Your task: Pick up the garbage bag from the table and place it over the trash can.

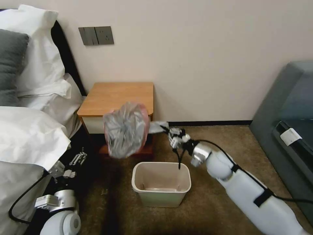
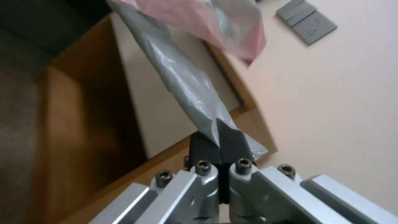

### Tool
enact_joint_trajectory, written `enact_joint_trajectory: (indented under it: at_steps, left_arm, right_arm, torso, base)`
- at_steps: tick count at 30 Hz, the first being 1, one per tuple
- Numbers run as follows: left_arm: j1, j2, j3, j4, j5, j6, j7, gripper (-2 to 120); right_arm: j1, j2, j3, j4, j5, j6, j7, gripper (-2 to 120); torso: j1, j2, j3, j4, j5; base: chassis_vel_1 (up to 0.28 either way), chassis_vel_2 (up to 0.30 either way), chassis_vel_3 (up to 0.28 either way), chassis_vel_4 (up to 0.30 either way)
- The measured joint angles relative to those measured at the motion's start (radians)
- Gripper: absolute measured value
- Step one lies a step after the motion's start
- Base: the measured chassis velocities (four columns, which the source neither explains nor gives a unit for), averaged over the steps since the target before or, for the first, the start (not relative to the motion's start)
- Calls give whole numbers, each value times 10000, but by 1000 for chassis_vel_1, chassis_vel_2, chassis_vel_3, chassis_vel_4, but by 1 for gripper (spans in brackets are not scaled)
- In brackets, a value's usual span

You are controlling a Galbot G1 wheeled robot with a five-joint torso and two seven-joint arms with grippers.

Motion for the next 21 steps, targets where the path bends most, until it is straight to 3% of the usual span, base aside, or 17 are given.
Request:
enact_joint_trajectory:
  at_steps: [7, 21]
  left_arm:
    - [-23, -90, 201, 114, 183, -7, -22, 97]
    - [35, -165, 329, 162, 409, -41, -39, 97]
  right_arm:
    - [-1424, -387, 391, 201, -399, 658, 25, 0]
    - [-2866, -548, 691, 211, -967, 1390, 243, 0]
  torso:
    - [0, 0, 0, 0, 0]
    - [0, 0, 0, 1, -1]
  base:
    - [0, 0, 0, 0]
    - [0, 0, 0, 0]
